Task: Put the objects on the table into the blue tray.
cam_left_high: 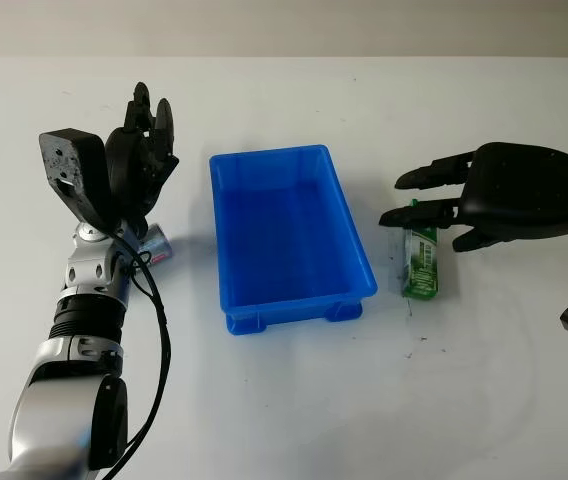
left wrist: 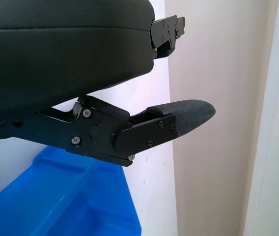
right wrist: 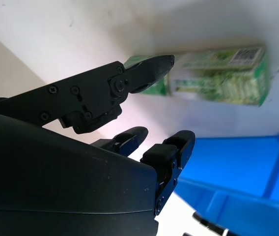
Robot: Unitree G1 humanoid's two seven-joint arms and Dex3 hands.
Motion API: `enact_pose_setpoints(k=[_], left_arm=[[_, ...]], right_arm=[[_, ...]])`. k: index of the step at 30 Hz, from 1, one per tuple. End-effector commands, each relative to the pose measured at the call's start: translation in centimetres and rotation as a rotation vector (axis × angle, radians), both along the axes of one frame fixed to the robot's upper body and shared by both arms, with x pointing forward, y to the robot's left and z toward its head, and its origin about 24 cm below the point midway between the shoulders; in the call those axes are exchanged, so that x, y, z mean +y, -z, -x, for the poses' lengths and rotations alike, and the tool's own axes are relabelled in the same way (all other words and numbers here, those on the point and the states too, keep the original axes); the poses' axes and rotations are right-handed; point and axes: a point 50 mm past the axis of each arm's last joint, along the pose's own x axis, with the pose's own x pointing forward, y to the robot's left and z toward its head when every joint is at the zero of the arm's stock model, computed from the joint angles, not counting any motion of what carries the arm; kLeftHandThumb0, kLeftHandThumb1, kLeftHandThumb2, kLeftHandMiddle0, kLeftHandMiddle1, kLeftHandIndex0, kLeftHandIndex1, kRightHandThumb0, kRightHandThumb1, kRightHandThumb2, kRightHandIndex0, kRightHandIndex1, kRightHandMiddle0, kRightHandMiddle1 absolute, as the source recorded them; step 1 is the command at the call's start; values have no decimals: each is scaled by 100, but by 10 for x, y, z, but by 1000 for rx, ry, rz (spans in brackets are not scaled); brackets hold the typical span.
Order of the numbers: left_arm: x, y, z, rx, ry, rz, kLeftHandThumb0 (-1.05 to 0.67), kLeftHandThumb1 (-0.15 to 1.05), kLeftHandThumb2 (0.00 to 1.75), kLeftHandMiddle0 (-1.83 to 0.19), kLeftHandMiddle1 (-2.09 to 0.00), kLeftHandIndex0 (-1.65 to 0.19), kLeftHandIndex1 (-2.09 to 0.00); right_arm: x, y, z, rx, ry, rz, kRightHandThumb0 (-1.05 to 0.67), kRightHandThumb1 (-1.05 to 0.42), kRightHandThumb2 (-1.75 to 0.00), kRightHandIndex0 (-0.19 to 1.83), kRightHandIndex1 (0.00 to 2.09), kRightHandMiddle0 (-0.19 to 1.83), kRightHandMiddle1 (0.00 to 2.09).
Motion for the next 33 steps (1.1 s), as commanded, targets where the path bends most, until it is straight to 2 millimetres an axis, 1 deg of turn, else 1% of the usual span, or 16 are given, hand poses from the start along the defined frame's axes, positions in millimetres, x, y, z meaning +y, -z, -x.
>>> enact_pose_setpoints(k=[1,5,9,10,12,13,14,15,16,19,20,22,26,28,30,33], left_arm=[[5,-12,0,-37,-19,-10,-66,105,67,19,0,19,0],[6,-13,1,-41,-26,-22,-68,105,66,19,0,19,0],[8,-14,2,-43,-34,-14,-69,105,65,19,0,19,0],[8,-14,2,-43,-35,-10,-70,105,64,19,0,19,0],[8,-14,2,-41,-38,-9,-70,105,64,19,0,19,0],[9,-14,2,-41,-39,-5,-70,105,64,19,0,19,0],[9,-14,3,-41,-40,-2,-71,105,63,19,0,19,0],[10,-13,3,-42,-40,1,-72,105,62,19,0,19,0],[10,-13,4,-43,-40,4,-72,105,62,19,0,19,0],[11,-13,5,-42,-40,1,-72,105,61,19,0,19,0],[12,-13,5,-43,-37,-3,-71,105,61,19,0,19,0],[12,-13,6,-45,-34,-8,-71,105,61,19,0,19,0],[13,-13,6,-41,-39,-7,-73,105,59,19,0,19,0],[13,-13,6,-40,-39,-8,-74,105,58,19,-1,19,0],[13,-14,6,-40,-35,-11,-73,105,58,19,-1,19,0],[13,-14,5,-36,-33,-18,-73,105,59,19,0,19,0]], right_arm=[[1,4,0,4,-7,8,-28,-91,-6,56,9,53,9],[3,16,-1,26,-19,-22,-25,-93,-6,60,11,55,11],[4,32,-2,59,-23,10,-24,-97,-7,59,12,56,13],[4,36,-2,59,-23,23,-26,-99,-6,61,21,58,24],[3,41,-3,52,-31,39,-28,-99,-6,33,87,32,88],[2,44,-3,45,-38,47,-28,-99,-5,22,123,25,112],[2,46,-3,39,-45,51,-31,-99,-5,15,174,19,148],[1,48,-3,30,-45,58,-31,-99,-5,12,191,17,162],[0,50,-4,24,-45,62,-35,-98,-5,22,202,19,172],[-5,53,-4,0,-36,76,-38,-98,-5,38,208,22,182],[-7,54,-5,-8,-25,77,-37,-100,-6,50,209,22,195],[-10,55,-5,-16,-8,64,-37,-101,-6,61,209,23,206],[-10,51,-11,-56,40,-9,-48,-104,-10,99,209,48,209],[-10,42,-18,-123,73,-45,-52,-105,-16,100,209,54,209],[-6,19,-31,-221,158,-194,-51,-105,-20,83,209,47,206],[1,-6,-42,-320,229,-355,-51,-105,-14,80,209,51,209]])
